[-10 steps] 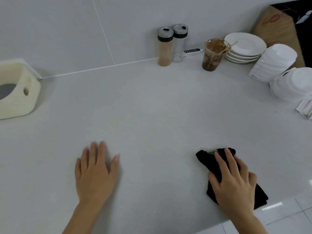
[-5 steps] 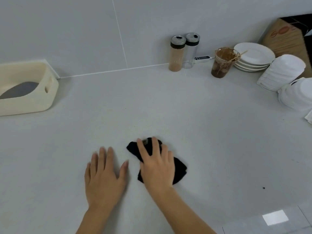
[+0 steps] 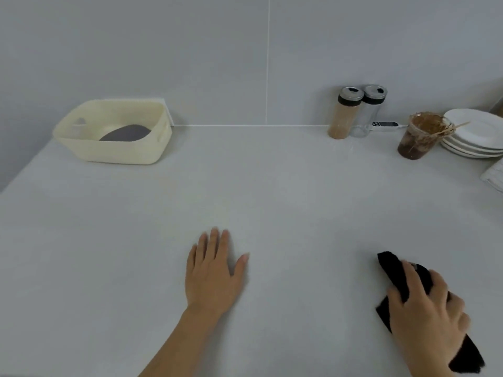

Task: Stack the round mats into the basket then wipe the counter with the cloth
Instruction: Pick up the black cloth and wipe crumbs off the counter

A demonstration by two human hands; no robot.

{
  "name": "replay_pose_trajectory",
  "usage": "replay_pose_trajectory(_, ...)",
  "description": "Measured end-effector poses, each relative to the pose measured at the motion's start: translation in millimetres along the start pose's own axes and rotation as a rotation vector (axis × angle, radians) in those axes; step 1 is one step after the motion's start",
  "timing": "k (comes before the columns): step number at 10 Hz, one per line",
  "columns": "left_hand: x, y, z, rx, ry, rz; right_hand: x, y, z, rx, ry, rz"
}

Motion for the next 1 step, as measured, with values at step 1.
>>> replay_pose_trajectory(1, -18.4, 9.3, -9.4, -0.037, -0.095, -0.075, -10.3, -7.2, -5.5, -0.090, -0.012, 0.035)
Point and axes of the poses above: each hand's wrist, its own z-axis towards the middle knuckle, its own x-axis out of the palm, y = z × x, the point moved 5 cm from there along z, towards the middle knuckle, and after that the axes turned 10 degrees about z, right-handed, at the moved point
